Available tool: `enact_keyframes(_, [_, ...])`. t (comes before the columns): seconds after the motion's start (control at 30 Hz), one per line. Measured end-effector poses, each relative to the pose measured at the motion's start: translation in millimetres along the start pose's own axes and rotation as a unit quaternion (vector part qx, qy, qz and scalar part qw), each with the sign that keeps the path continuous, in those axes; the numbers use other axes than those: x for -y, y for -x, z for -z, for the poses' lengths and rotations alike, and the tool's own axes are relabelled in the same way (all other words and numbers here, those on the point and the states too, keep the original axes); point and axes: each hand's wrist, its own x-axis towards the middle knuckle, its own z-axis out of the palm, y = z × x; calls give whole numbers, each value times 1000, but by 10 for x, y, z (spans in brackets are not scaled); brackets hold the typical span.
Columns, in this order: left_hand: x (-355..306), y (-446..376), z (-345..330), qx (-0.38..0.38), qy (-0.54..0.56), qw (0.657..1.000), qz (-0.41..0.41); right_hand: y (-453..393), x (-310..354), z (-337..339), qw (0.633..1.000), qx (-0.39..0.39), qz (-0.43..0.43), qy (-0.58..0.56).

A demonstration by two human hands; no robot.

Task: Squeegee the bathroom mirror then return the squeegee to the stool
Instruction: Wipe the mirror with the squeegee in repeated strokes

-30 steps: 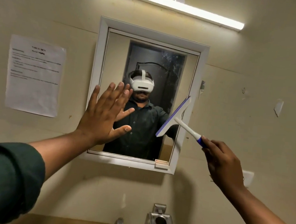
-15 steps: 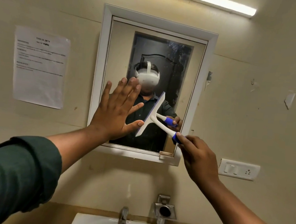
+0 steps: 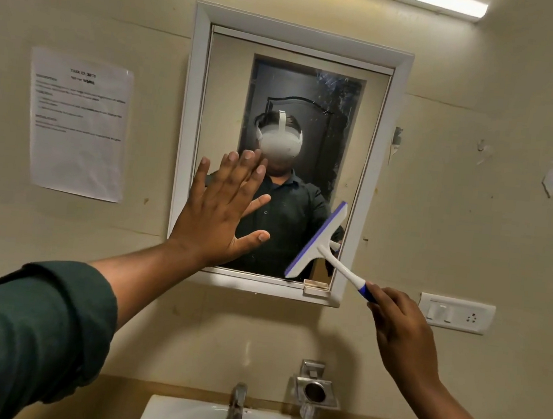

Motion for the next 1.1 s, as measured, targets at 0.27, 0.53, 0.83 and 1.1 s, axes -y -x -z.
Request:
enact_keyframes(0.27, [23, 74, 6, 11, 17, 1000, 10, 468, 185, -45, 988, -4, -129, -80])
enact_keyframes(0.53, [-21, 75, 82, -6, 74, 997, 16, 68, 1084, -121, 940, -49, -187, -281])
enact_keyframes(0.83, [-33, 152, 70, -3, 76, 997, 11, 248, 1091, -341, 941, -29, -212, -261])
enact_keyframes(1.1, [-73, 245, -31, 0, 66, 998, 20, 753, 936, -297, 939, -13, -243, -244])
